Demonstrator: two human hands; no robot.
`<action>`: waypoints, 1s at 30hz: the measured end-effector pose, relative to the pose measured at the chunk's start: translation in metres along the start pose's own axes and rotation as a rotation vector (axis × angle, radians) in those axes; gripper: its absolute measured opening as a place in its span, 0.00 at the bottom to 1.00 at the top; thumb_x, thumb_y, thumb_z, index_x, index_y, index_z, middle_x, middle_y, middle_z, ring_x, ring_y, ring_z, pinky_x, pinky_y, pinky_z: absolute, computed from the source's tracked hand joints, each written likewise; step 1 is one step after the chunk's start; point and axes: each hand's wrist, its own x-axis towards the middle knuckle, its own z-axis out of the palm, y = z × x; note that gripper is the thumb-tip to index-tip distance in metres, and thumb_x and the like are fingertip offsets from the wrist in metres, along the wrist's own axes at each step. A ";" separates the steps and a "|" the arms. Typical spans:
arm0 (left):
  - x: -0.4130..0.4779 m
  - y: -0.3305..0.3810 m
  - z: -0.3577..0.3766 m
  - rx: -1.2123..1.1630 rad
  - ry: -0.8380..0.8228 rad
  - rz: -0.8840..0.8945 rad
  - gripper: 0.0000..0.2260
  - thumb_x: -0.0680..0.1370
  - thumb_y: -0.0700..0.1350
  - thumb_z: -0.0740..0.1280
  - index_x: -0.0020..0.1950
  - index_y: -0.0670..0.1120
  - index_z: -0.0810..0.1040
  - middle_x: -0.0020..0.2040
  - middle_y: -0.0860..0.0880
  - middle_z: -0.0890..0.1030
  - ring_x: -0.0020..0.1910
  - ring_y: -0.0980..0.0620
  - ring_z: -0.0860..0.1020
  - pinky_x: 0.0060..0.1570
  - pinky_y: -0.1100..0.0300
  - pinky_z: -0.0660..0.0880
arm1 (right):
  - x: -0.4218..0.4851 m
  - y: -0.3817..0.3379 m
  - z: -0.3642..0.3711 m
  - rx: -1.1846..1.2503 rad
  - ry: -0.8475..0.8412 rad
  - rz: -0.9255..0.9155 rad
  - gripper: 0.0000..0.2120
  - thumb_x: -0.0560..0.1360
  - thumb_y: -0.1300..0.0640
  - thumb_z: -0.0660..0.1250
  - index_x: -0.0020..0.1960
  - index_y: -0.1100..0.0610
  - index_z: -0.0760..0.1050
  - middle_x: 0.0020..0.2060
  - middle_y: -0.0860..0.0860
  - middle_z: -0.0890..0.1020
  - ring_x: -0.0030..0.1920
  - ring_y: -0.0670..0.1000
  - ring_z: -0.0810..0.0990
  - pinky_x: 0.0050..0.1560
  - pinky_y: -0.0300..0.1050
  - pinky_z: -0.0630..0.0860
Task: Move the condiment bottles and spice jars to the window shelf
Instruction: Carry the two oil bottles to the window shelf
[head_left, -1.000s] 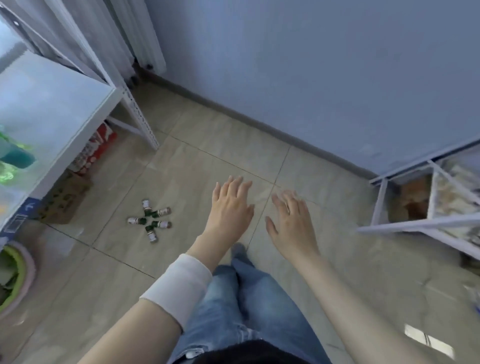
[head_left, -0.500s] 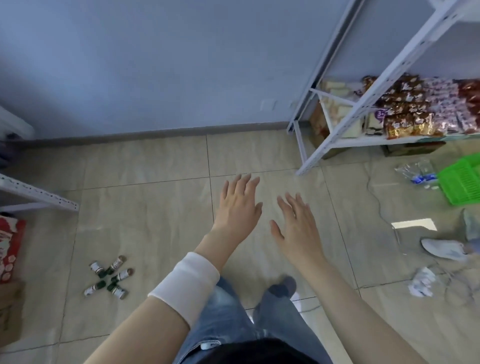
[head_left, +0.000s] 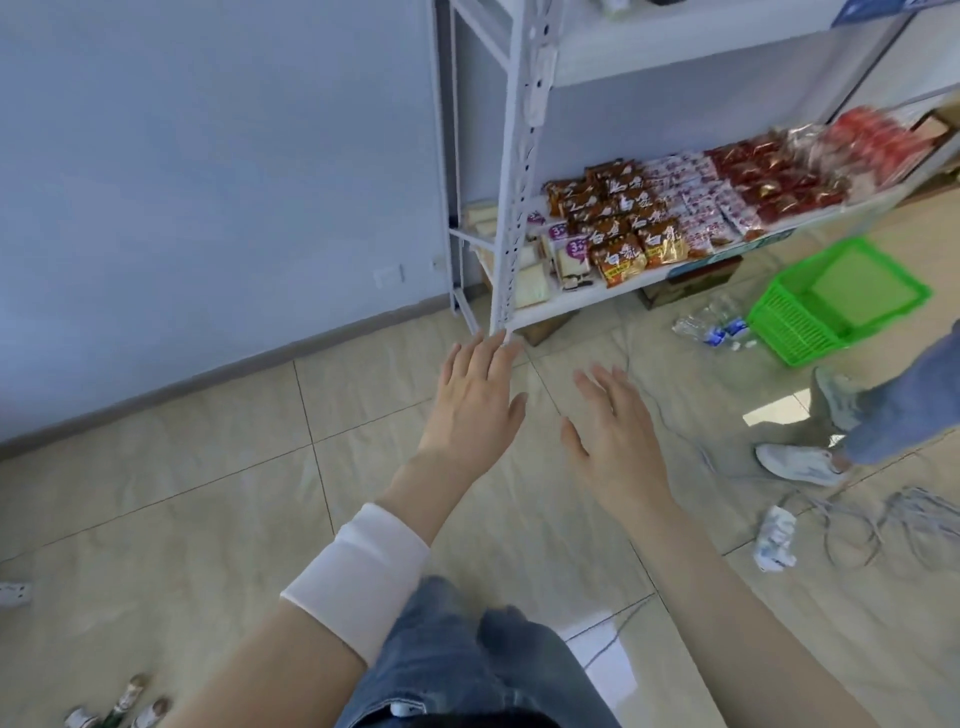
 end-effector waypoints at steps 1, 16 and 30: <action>0.014 0.008 0.002 0.013 0.003 0.024 0.24 0.76 0.43 0.66 0.71 0.42 0.65 0.71 0.42 0.67 0.73 0.42 0.61 0.72 0.48 0.53 | 0.011 0.009 -0.006 -0.006 0.012 0.005 0.22 0.74 0.60 0.68 0.66 0.65 0.70 0.66 0.63 0.71 0.70 0.65 0.65 0.68 0.61 0.63; 0.263 0.063 0.006 -0.046 0.298 0.147 0.21 0.76 0.48 0.59 0.67 0.40 0.69 0.67 0.41 0.71 0.69 0.40 0.67 0.68 0.47 0.61 | 0.251 0.114 -0.107 -0.029 0.271 -0.159 0.26 0.76 0.48 0.55 0.67 0.63 0.68 0.67 0.61 0.71 0.71 0.62 0.64 0.68 0.61 0.65; 0.449 0.132 0.033 -0.189 0.478 0.048 0.24 0.76 0.49 0.59 0.70 0.39 0.65 0.68 0.41 0.70 0.69 0.45 0.68 0.68 0.53 0.64 | 0.425 0.204 -0.168 0.199 0.319 -0.187 0.27 0.76 0.46 0.55 0.71 0.58 0.64 0.71 0.56 0.66 0.75 0.55 0.57 0.71 0.51 0.57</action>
